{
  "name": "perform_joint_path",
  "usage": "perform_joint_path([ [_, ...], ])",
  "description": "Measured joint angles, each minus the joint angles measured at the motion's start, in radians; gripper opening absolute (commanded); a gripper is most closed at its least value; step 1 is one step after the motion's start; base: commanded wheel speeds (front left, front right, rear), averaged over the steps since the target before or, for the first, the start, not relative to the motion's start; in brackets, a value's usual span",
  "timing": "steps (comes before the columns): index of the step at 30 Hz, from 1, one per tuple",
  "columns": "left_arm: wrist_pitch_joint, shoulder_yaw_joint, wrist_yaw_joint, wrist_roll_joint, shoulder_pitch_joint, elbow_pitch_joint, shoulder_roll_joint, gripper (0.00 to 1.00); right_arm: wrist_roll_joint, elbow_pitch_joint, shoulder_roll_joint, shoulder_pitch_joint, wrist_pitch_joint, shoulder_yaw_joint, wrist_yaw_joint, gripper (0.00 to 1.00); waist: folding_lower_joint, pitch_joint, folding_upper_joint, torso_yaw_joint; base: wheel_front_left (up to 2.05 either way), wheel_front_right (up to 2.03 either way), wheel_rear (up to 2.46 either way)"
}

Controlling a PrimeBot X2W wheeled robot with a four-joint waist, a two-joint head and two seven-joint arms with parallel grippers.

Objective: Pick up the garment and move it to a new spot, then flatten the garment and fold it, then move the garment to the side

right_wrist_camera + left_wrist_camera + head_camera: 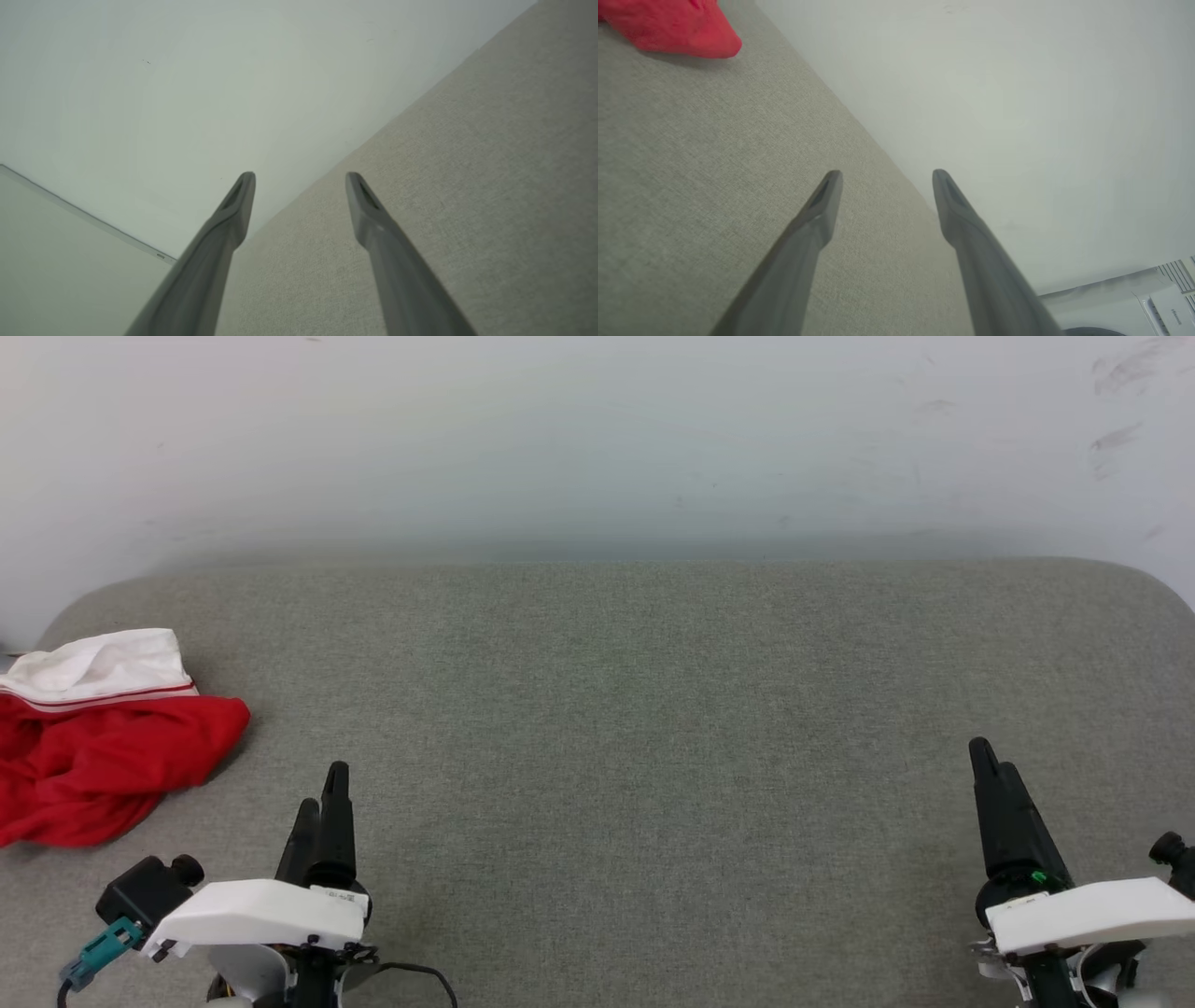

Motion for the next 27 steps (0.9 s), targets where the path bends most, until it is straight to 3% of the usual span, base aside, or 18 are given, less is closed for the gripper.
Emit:
perform_joint_path([
  [27,-0.087,-0.108,0.100,0.398,0.024,-0.030,0.032,1.00,-0.431,-0.020,0.000,0.032,-0.086,0.019,0.000,1.00,0.0000,-0.009,0.0000,0.005,0.00,0.00,0.00],
])
